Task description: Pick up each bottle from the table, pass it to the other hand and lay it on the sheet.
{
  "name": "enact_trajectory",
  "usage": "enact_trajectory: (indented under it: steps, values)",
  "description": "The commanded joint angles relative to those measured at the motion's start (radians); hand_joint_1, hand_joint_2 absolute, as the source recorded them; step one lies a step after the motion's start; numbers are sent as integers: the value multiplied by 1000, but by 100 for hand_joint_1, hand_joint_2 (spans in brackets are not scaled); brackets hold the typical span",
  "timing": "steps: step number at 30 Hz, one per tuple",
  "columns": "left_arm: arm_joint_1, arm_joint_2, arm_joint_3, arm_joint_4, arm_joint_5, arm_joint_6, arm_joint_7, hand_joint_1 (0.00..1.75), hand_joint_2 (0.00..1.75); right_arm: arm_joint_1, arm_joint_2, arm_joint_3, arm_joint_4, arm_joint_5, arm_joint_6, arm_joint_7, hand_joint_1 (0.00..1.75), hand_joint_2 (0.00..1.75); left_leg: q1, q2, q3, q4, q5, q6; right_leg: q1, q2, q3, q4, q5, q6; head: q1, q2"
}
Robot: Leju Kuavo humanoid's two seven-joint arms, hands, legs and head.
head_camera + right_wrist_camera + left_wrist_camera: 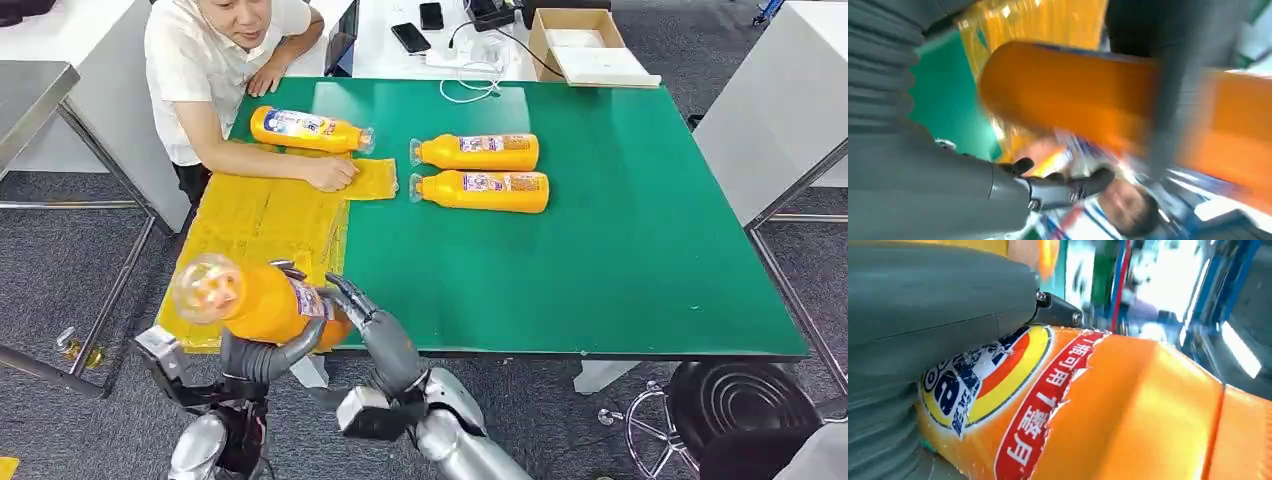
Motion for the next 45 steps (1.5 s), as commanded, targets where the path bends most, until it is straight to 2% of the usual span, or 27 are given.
enact_trajectory:
  steps: [1,6,10,11,14,16,19,21,25,33,36,37,38,39,40,45]
  values:
    - [-107,70,154,135,-138,150,6,175,175,143,-125,20,-245,62,-119,5,0,0,0,-1,4,-2,0,-1,0,-2,4,-1,-1,-1,0,0]
    - [-128,66,210,180,-168,198,36,175,175,171,-111,-14,-241,57,-140,-2,0,0,0,-1,3,-2,0,-1,0,-2,3,-1,-1,-1,0,0]
    - [-197,108,195,313,-465,347,56,175,175,171,-101,-18,-230,63,-149,-18,0,0,0,0,3,-2,0,-1,0,-1,3,-1,0,-1,0,0]
    - [-228,129,157,372,-611,405,73,175,175,166,-98,-14,-233,54,-135,-22,0,0,0,0,5,-2,0,-1,0,-1,5,-1,-1,-2,0,0]
    - [-327,157,85,550,-853,433,127,175,175,134,-95,11,-224,47,-94,-22,0,0,0,-2,5,-2,0,-1,0,-3,6,-1,-1,-2,0,0]
    - [-403,150,71,688,-940,426,157,175,175,115,-90,31,-215,38,-72,-22,0,0,0,-2,2,-2,1,-1,0,-3,2,0,0,-1,0,0]
    - [-514,123,22,905,-1128,495,242,175,175,104,-74,50,-192,29,-63,-22,0,0,0,-2,2,-1,2,0,0,-3,3,0,0,-1,0,0]
    - [-517,117,23,913,-1131,500,240,175,175,104,-74,52,-191,29,-66,-22,0,0,0,-2,3,-1,2,-1,0,-3,4,0,0,-1,0,0]
    - [-574,84,3,1057,-1208,451,319,175,175,95,-64,68,-170,9,-56,-22,0,0,0,0,4,-1,1,-1,0,-2,4,0,0,-1,0,0]
    - [-578,81,6,1072,-1209,459,316,175,175,94,-63,69,-168,9,-57,-22,0,0,0,2,5,-1,0,-1,0,1,5,0,0,-1,0,0]
    - [-597,80,15,1120,-1216,415,345,175,175,95,-61,60,-153,-1,-56,-22,0,0,0,1,5,-1,1,-1,0,0,5,0,0,-2,0,0]
    - [-603,80,16,1135,-1218,400,349,159,175,96,-58,54,-147,-5,-56,-22,0,0,0,1,5,-1,1,-1,0,0,5,0,0,-1,0,0]
    - [-614,77,23,1158,-1215,374,352,150,175,94,-56,49,-134,-7,-59,-22,0,0,0,2,7,-1,0,-1,1,1,8,-1,0,-2,0,0]
    - [-622,71,43,1170,-1193,349,338,73,175,91,-55,47,-125,-11,-61,-22,0,0,0,2,7,-1,1,-1,0,1,7,-1,0,-2,0,0]
    - [-628,65,71,1181,-1158,313,324,5,175,88,-55,48,-119,-17,-65,-22,0,0,0,1,6,-1,1,-1,0,1,7,0,1,-1,0,0]
    - [-653,71,132,1226,-1047,60,290,0,175,62,-62,70,-76,-65,-94,-22,0,0,0,1,10,-1,1,-1,0,1,10,0,1,-1,0,0]
